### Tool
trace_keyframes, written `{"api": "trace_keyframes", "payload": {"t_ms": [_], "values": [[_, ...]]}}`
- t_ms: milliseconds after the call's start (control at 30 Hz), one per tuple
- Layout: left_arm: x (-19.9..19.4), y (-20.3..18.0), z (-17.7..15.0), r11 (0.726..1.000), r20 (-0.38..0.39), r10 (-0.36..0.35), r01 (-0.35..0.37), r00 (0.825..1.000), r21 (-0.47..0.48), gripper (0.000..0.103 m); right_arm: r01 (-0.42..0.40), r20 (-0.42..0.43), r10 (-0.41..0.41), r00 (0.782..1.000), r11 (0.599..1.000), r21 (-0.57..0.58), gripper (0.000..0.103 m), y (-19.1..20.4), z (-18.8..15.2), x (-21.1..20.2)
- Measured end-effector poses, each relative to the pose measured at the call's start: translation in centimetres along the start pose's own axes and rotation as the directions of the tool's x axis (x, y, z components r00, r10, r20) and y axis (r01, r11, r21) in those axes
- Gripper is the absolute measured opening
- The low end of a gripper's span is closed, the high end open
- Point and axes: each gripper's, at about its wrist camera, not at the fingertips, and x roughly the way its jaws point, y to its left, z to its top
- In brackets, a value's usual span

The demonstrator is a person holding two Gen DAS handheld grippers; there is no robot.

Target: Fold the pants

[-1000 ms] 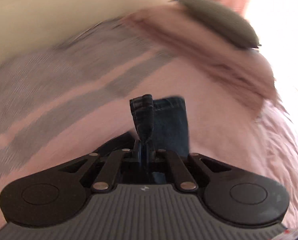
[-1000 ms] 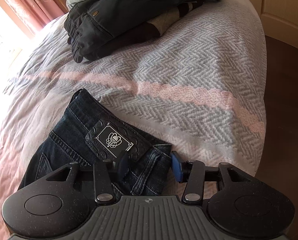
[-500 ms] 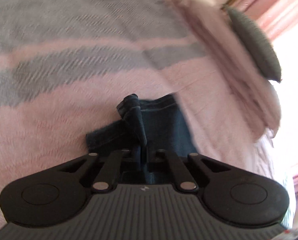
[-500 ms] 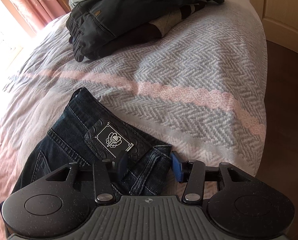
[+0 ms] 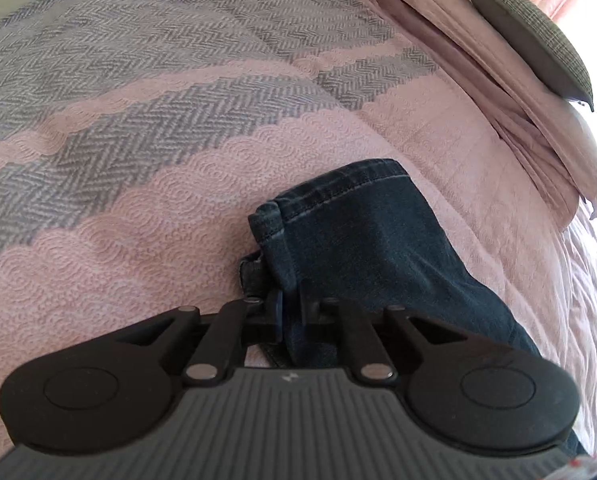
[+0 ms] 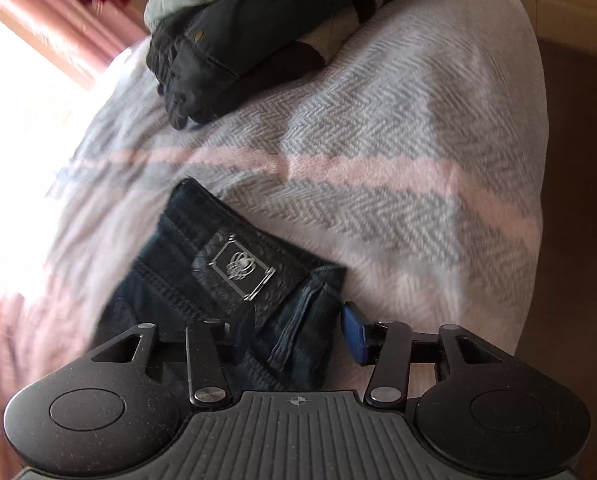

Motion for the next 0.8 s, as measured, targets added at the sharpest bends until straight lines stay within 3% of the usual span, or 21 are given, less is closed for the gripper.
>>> {"api": "trace_keyframes", "payload": {"t_ms": [133, 233, 267, 300, 367, 467, 533, 567, 633, 667, 700, 733, 800], "values": [[-0.2, -0.3, 0.1, 1.000, -0.007, 0.021, -0.021, 1.000, -0.003, 0.008, -0.107, 0.000, 0.107, 0.994, 0.991, 0.081, 0.045, -1.3, -1.2, -0.8], [-0.1, -1.0, 0.1, 0.999, -0.012, 0.032, -0.031, 0.999, 0.028, 0.008, -0.107, -0.015, 0.108, 0.994, 0.993, 0.043, 0.044, -1.0, -1.7, -0.7], [-0.1, -1.2, 0.0, 0.999, -0.011, 0.038, -0.037, 0.999, 0.040, 0.008, -0.122, -0.006, 0.122, 0.993, 0.992, 0.031, 0.028, -0.9, -1.9, -0.7], [-0.1, -1.4, 0.0, 0.998, -0.012, 0.043, -0.043, 0.999, 0.051, 0.008, -0.107, 0.004, 0.107, 0.994, 0.994, 0.004, 0.001, -0.6, -2.1, -0.8], [-0.3, -1.7, 0.1, 0.996, -0.011, 0.043, -0.042, 0.999, 0.075, 0.008, -0.049, 0.014, 0.050, 0.999, 0.996, -0.073, 0.001, 0.4, -2.0, -1.2], [-0.7, -1.9, 0.5, 0.993, -0.010, 0.041, -0.040, 0.999, 0.114, 0.001, -0.027, 0.034, 0.035, 0.999, 0.978, -0.206, 0.001, 3.0, -1.4, -2.9], [-1.0, -2.0, 0.8, 0.991, -0.005, 0.035, -0.034, 0.999, 0.130, 0.000, -0.080, 0.056, 0.100, 0.993, 0.955, -0.284, 0.001, 5.5, -1.0, -4.4], [-1.4, -2.0, 1.0, 0.991, 0.004, 0.018, -0.019, 1.000, 0.130, 0.000, -0.130, 0.071, 0.159, 0.985, 0.942, -0.308, 0.000, 6.6, -0.6, -5.1], [-2.5, -1.6, 1.4, 0.994, 0.048, -0.039, 0.033, 0.998, 0.106, 0.000, -0.307, 0.108, 0.362, 0.926, 0.887, -0.344, 0.000, 8.4, 0.1, -6.8], [-3.0, -1.3, 1.3, 0.994, 0.067, -0.060, 0.054, 0.996, 0.094, 0.000, -0.343, 0.126, 0.412, 0.903, 0.864, -0.369, 0.000, 8.8, 0.3, -7.4], [-3.1, -1.0, 1.1, 0.994, 0.071, -0.055, 0.048, 0.996, 0.096, 0.000, -0.324, 0.137, 0.404, 0.904, 0.860, -0.395, 0.000, 8.9, 0.5, -7.4], [-2.8, -0.8, 0.6, 0.994, 0.056, -0.033, 0.027, 0.998, 0.105, 0.000, -0.295, 0.131, 0.367, 0.921, 0.877, -0.379, 0.000, 8.1, 0.6, -6.8], [-1.6, -0.5, -0.7, 0.991, 0.010, -0.005, 0.003, 1.000, 0.133, 0.001, -0.198, 0.073, 0.225, 0.972, 0.942, -0.272, 0.000, 5.0, 0.6, -4.0]]}}
